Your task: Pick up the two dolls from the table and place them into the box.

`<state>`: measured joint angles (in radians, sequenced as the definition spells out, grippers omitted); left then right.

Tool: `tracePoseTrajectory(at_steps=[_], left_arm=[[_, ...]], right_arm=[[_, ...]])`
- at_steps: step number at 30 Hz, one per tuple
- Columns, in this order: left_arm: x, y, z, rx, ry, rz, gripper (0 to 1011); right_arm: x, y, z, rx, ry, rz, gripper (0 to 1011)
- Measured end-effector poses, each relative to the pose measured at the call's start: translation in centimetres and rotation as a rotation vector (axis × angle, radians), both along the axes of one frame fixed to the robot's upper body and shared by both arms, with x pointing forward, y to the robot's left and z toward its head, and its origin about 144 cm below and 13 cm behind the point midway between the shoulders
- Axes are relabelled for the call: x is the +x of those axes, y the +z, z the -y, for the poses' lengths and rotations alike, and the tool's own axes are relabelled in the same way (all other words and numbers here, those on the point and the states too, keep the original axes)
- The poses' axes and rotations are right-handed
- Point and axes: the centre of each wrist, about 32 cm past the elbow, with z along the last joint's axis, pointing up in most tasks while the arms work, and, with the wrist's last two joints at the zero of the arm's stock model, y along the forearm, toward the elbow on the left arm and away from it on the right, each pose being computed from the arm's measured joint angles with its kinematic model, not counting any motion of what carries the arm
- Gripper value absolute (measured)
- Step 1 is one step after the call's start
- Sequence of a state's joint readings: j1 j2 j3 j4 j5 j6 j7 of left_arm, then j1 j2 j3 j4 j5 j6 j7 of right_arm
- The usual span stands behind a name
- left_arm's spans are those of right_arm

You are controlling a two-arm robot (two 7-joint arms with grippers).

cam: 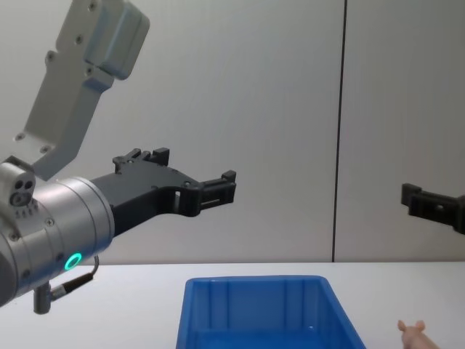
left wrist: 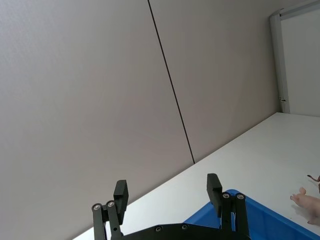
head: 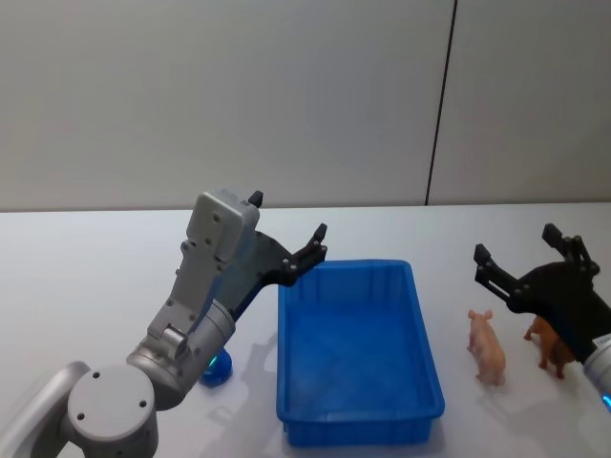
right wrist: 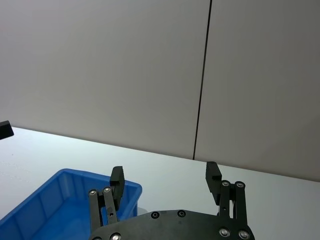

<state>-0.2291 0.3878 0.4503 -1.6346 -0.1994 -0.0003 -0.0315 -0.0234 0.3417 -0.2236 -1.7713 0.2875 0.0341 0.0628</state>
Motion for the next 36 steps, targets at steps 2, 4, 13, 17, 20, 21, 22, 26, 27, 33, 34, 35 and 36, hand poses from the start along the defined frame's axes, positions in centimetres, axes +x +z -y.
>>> tracePoseTrajectory(at_steps=[2,4,13,17,20,21,22,26,27,33,34,35,36], left_arm=[[0.0,0.0,0.0,0.000,0.000,0.000,1003],[0.0,0.0,0.0,0.000,0.000,0.000,1003],[0.0,0.0,0.0,0.000,0.000,0.000,1003],[0.0,0.0,0.0,0.000,0.000,0.000,1003],[0.0,0.0,0.0,0.000,0.000,0.000,1003],[0.0,0.0,0.0,0.000,0.000,0.000,1003],[0.0,0.0,0.0,0.000,0.000,0.000,1003],[0.0,0.0,0.0,0.000,0.000,0.000,1003],[0.0,0.0,0.0,0.000,0.000,0.000,1003],[0.0,0.0,0.0,0.000,0.000,0.000,1003],[0.0,0.0,0.0,0.000,0.000,0.000,1003],[0.0,0.0,0.0,0.000,0.000,0.000,1003],[0.0,0.0,0.0,0.000,0.000,0.000,1003]], right_arm=[[-0.2,0.0,0.1,-0.003,-0.010,-0.003,1001],[-0.5,-0.1,0.3,-0.006,-0.018,-0.006,1001],[-2.1,-0.5,1.7,-0.052,-0.086,-0.056,1001],[-3.0,-0.7,2.4,-0.082,-0.119,-0.091,1001],[-3.6,-0.9,3.0,-0.105,-0.140,-0.123,1001],[-3.9,-1.0,3.2,-0.118,-0.151,-0.144,1001],[-4.0,-1.0,3.3,-0.122,-0.155,-0.152,1001],[-4.6,-1.3,3.9,-0.151,-0.172,-0.202,1001],[-4.7,-1.4,4.0,-0.162,-0.176,-0.220,1001],[-5.2,-1.7,4.7,-0.202,-0.188,-0.292,1001],[-5.3,-1.8,4.8,-0.212,-0.190,-0.312,1001],[-5.3,-1.8,4.8,-0.218,-0.191,-0.322,1001],[-5.4,-1.9,4.9,-0.224,-0.192,-0.334,1001]])
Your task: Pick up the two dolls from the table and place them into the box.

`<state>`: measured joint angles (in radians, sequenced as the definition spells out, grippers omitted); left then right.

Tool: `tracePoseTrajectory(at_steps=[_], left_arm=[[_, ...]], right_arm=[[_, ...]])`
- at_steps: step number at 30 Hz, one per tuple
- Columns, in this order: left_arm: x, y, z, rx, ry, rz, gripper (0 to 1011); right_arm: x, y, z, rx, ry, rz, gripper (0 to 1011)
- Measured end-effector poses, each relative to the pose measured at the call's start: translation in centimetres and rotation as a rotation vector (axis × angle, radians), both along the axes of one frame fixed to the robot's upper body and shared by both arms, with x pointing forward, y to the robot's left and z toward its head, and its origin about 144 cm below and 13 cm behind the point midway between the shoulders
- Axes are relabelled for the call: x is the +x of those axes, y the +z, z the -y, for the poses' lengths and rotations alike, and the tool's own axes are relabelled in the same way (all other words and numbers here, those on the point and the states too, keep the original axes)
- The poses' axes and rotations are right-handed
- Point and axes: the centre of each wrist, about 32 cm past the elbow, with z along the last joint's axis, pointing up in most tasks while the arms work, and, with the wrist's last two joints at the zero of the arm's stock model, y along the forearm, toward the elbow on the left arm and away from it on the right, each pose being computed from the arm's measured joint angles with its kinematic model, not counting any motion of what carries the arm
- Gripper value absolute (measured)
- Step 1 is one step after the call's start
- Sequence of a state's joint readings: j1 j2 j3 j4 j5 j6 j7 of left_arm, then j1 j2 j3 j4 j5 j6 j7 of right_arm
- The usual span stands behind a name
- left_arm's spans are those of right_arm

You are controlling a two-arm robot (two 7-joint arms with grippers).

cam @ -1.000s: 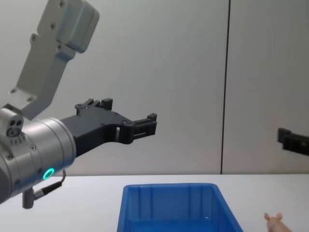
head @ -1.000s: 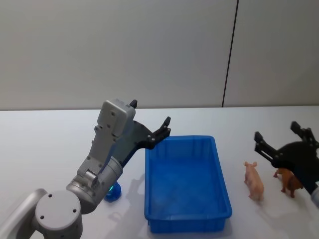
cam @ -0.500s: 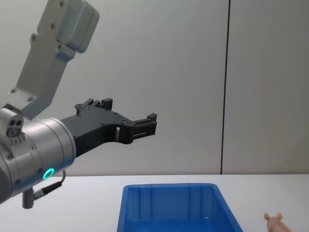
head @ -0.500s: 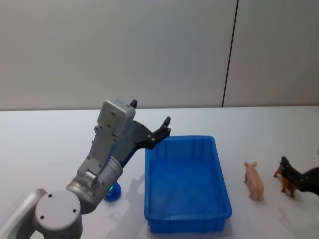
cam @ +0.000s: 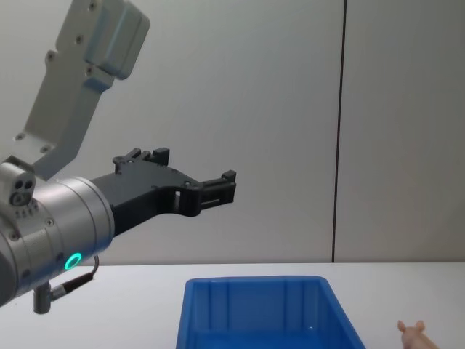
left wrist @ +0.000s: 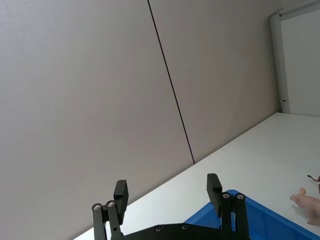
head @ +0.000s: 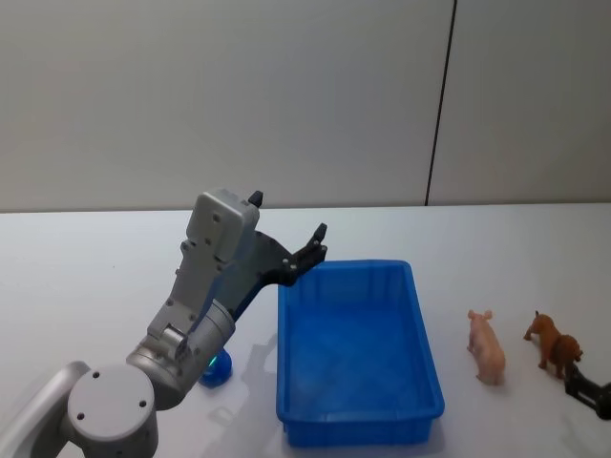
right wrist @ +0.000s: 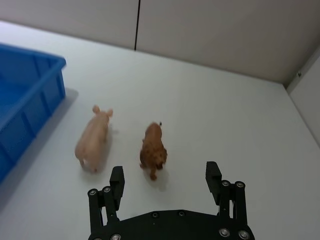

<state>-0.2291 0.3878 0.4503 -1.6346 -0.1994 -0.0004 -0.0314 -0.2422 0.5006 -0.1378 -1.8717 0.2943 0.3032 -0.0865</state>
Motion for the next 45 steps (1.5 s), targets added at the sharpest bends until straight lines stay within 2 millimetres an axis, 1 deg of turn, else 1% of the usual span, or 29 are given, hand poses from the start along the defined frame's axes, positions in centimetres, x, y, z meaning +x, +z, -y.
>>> tracePoseTrajectory(at_steps=[9,16,26,33,45], left_arm=[[0.0,0.0,0.0,0.000,0.000,0.000,1003],[0.0,0.0,0.0,0.000,0.000,0.000,1003],[0.0,0.0,0.0,0.000,0.000,0.000,1003],[0.0,0.0,0.0,0.000,0.000,0.000,1003],[0.0,0.0,0.0,0.000,0.000,0.000,1003]], right_arm=[[-0.1,-0.9,1.0,-0.058,-0.015,-0.104,1001],[0.7,-1.4,1.4,-0.086,-0.015,-0.135,1001],[3.2,-2.3,1.6,-0.115,0.007,-0.148,1001],[5.3,-3.0,1.3,-0.124,0.034,-0.150,1001],[7.3,-3.8,0.7,-0.123,0.061,-0.166,1001]])
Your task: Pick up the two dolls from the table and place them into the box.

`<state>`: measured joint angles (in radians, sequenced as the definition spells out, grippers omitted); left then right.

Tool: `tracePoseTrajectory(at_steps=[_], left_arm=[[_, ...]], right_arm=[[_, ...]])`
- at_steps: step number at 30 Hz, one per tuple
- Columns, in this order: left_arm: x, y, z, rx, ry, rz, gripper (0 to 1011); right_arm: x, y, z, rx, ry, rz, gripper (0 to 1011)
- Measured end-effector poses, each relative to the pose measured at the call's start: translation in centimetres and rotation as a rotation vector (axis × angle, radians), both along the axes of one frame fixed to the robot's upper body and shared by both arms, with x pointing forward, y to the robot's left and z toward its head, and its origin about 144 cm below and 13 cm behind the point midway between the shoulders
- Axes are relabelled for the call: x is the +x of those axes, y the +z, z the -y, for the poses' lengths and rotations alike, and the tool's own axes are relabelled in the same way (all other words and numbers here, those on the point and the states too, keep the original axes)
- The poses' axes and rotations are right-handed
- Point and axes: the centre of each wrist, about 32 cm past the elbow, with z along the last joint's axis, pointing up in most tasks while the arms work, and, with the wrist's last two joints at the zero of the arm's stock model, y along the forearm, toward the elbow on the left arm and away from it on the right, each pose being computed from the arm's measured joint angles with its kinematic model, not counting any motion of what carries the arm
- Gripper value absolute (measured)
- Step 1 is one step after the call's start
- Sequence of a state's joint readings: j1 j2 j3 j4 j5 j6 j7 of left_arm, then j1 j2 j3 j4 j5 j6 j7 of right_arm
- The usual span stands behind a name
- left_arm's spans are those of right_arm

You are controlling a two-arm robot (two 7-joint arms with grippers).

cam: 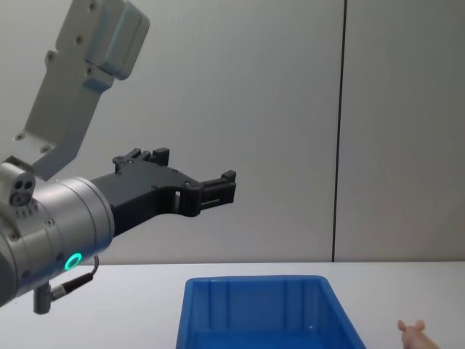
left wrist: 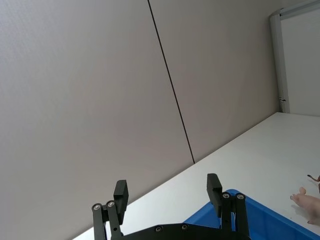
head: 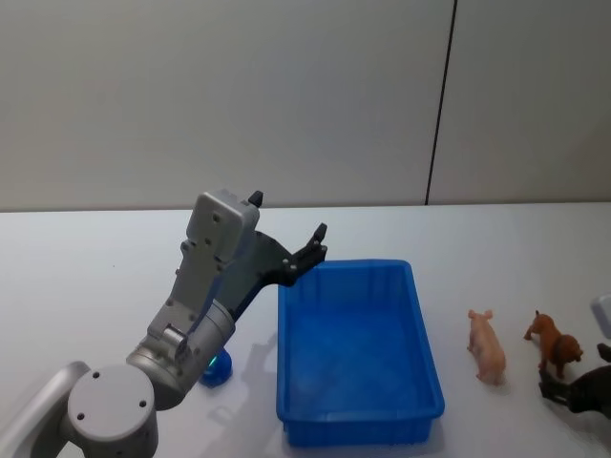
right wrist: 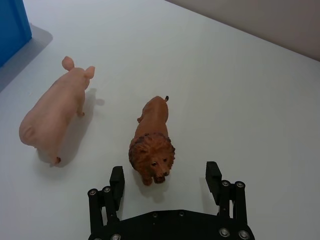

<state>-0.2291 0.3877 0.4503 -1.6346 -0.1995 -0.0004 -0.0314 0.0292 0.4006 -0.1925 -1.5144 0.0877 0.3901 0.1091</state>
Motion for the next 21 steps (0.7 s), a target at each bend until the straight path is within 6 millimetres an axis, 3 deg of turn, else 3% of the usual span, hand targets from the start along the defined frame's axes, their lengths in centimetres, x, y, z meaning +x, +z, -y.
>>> tracePoseTrajectory(at_steps=[21], left_arm=[[0.0,0.0,0.0,0.000,0.000,0.000,1003]], right_arm=[[1.6,-0.8,-1.2,0.018,0.034,0.056,1001]])
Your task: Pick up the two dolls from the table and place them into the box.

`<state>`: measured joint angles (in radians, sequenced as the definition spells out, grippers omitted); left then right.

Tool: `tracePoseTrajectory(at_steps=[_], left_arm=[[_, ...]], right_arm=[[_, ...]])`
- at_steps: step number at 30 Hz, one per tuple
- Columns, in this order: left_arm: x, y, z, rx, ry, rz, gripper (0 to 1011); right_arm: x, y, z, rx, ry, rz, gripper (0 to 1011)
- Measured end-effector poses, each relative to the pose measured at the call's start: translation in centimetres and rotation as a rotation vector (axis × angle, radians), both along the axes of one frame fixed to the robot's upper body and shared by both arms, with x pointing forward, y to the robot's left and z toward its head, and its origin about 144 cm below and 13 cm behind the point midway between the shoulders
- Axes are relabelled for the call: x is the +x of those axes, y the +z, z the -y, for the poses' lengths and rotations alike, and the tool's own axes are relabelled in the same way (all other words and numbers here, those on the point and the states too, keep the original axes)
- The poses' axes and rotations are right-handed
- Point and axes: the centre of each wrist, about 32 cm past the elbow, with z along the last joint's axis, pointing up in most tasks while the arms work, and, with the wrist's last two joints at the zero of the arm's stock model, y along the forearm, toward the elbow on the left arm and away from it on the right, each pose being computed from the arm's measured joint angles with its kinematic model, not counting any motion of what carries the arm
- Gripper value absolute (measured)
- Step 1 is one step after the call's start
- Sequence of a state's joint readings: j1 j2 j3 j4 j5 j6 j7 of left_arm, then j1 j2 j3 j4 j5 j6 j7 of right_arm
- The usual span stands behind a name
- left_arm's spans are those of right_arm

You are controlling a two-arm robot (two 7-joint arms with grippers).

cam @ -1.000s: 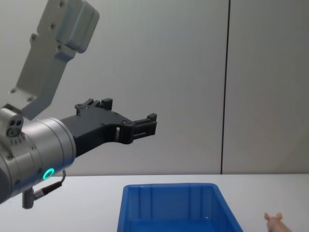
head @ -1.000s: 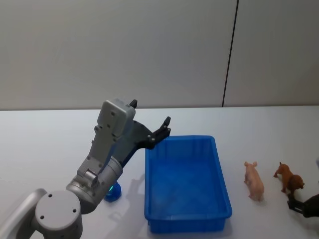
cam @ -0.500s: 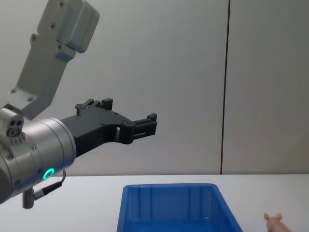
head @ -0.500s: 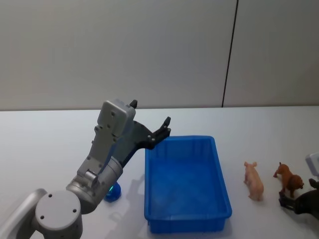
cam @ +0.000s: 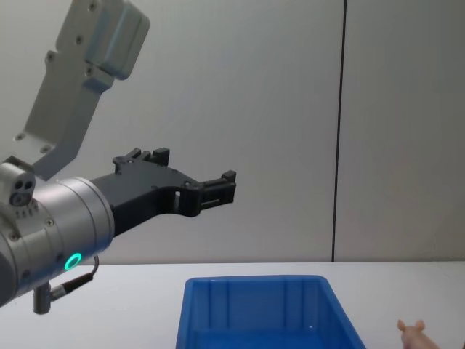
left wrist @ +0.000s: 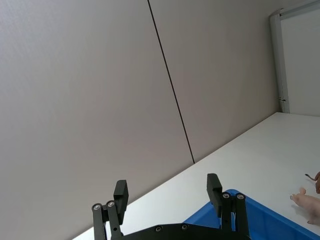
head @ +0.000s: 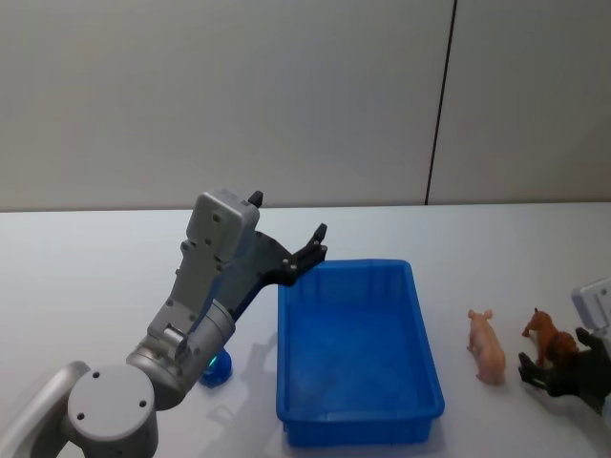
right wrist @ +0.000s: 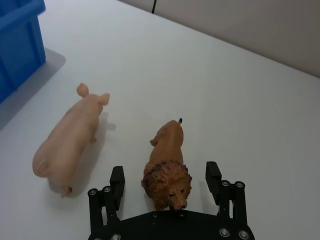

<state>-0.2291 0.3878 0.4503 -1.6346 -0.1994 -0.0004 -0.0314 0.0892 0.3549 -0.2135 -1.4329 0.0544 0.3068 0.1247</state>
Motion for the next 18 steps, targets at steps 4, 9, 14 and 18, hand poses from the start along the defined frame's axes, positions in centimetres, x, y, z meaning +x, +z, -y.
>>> tracePoseTrajectory(at_steps=[4,9,14,18], left_arm=[[0.00,0.00,0.00,0.000,0.000,0.000,1003],[0.00,0.00,0.00,0.000,0.000,0.000,1003],[0.00,0.00,0.00,0.000,0.000,0.000,1003],[0.00,0.00,0.00,0.000,0.000,0.000,1003]], right_arm=[[0.28,-0.05,-0.24,0.004,0.004,0.016,1001],[0.56,-0.05,-0.49,0.006,0.008,0.031,949],[0.73,-0.05,-0.63,0.008,0.010,0.040,843],[0.81,-0.05,-0.71,0.009,0.012,0.046,737]])
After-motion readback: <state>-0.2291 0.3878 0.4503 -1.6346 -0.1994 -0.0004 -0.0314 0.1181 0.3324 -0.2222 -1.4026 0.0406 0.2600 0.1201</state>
